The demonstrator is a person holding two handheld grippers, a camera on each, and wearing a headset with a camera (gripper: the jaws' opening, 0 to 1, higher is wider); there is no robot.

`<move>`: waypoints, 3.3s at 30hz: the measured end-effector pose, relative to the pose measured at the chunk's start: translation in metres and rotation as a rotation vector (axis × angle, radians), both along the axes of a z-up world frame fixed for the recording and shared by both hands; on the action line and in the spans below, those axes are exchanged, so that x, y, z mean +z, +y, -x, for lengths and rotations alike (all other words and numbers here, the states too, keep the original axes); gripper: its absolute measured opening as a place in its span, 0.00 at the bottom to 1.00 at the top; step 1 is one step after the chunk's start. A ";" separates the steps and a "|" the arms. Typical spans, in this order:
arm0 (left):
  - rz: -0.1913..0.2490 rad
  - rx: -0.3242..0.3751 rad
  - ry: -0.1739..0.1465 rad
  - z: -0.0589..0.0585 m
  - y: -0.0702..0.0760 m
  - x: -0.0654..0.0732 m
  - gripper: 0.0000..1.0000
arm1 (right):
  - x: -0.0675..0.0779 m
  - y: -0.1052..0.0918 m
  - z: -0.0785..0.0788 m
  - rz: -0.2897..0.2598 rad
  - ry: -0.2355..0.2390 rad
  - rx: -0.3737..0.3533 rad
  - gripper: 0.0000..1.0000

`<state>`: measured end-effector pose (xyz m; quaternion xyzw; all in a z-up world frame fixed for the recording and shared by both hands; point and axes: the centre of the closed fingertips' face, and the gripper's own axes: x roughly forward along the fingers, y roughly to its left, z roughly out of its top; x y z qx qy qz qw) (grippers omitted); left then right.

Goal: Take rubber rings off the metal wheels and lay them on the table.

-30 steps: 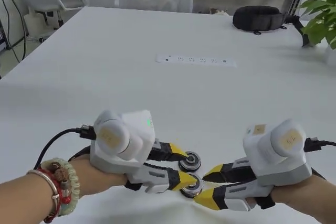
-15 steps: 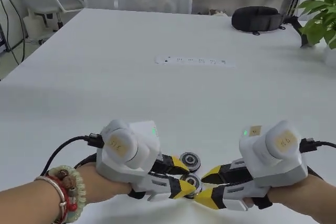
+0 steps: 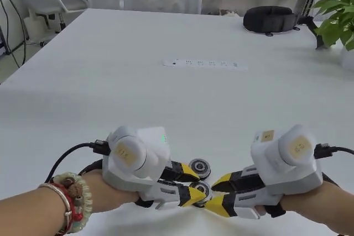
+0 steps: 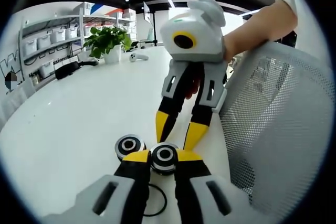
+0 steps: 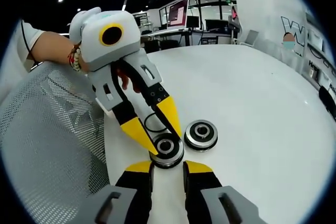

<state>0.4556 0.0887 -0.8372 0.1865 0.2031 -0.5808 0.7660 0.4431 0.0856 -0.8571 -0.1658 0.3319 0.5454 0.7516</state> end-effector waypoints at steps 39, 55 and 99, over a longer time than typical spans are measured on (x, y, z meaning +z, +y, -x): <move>0.022 -0.002 0.011 0.004 0.001 0.001 0.08 | -0.002 -0.006 -0.009 0.044 0.012 -0.047 0.00; 0.024 0.002 0.012 0.003 0.001 0.001 0.07 | 0.015 -0.007 -0.017 -0.109 0.191 -0.230 0.00; 0.043 0.009 0.003 0.002 0.001 0.001 0.08 | 0.021 0.001 -0.009 -0.199 0.361 -0.315 0.00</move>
